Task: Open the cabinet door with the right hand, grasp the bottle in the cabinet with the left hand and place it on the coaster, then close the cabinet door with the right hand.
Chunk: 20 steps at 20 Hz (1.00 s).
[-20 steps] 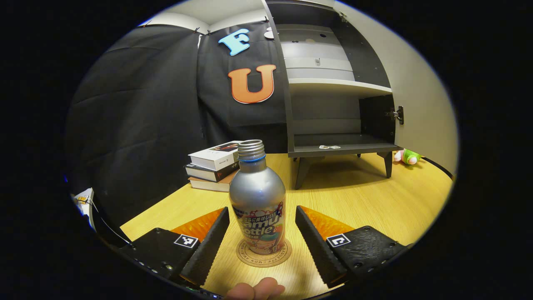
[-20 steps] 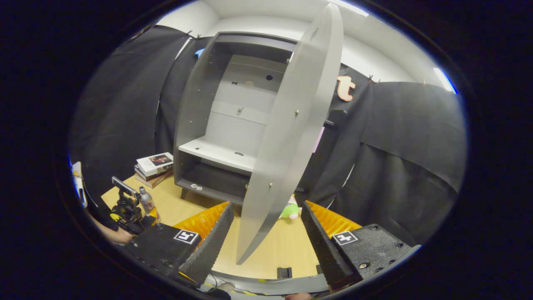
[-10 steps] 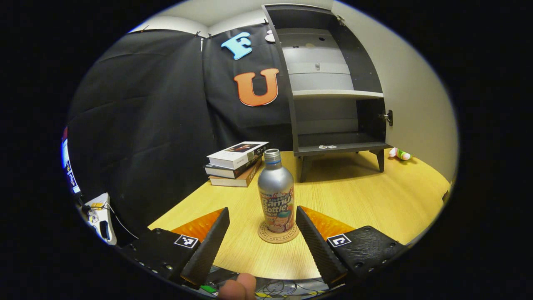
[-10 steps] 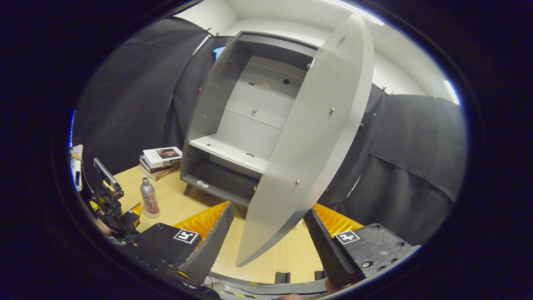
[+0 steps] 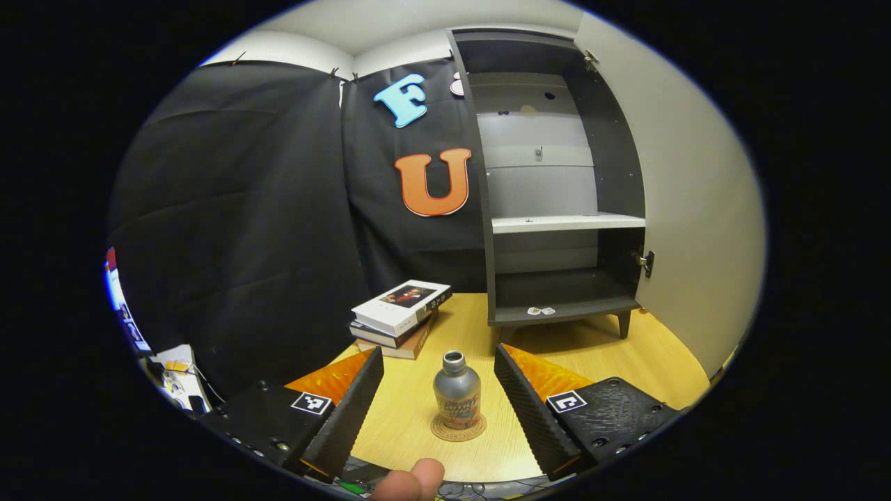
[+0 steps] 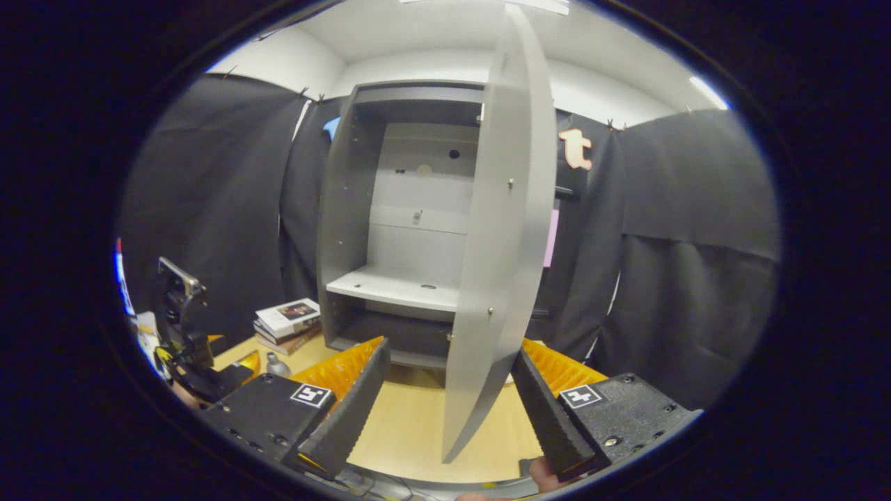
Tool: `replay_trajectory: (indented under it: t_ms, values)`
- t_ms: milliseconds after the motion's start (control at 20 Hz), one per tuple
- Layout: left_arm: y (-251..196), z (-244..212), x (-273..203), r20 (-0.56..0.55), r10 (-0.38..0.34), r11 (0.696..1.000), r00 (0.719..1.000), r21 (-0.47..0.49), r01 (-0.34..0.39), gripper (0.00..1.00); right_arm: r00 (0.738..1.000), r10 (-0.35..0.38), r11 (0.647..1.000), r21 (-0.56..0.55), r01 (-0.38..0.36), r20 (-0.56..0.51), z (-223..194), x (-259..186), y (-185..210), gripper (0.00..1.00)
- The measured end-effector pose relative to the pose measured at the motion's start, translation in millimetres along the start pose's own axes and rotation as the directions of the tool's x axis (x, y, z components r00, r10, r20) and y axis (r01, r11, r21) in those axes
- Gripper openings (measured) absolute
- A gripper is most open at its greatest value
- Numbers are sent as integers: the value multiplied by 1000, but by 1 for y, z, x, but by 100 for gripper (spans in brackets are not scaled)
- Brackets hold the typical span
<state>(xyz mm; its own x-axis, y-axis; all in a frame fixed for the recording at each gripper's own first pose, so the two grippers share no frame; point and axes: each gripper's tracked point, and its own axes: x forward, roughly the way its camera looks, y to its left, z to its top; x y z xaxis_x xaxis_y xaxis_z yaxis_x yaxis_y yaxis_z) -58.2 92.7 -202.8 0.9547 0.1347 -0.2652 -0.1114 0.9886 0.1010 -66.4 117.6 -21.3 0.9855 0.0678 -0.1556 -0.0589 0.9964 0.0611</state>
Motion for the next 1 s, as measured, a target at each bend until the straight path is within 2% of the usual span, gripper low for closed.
replay_trajectory:
  t_ms: [200,300,650,750,800,850,1000]
  values:
    - [-13,36,4,61,11,997,998,81,-15,96,999,52,987,149,-54,12,4,1,-2,100]
    - [-32,49,7,88,-18,993,996,122,7,96,995,98,977,191,-96,2,6,-1,4,100]
    - [-74,82,-1,148,-81,989,986,131,61,96,970,244,949,209,-236,-16,7,-5,25,98]
    - [-74,81,0,137,-70,989,988,137,51,96,957,290,937,209,-280,-19,7,-5,33,100]
    - [-71,81,1,128,-59,991,990,129,42,96,951,310,933,200,-299,-21,6,-5,36,98]
    - [-68,79,2,118,-43,992,992,119,29,96,944,330,927,194,-320,-23,6,-6,40,100]
    - [-49,77,2,92,17,995,996,100,-26,96,914,405,900,186,-394,-26,7,-5,52,98]
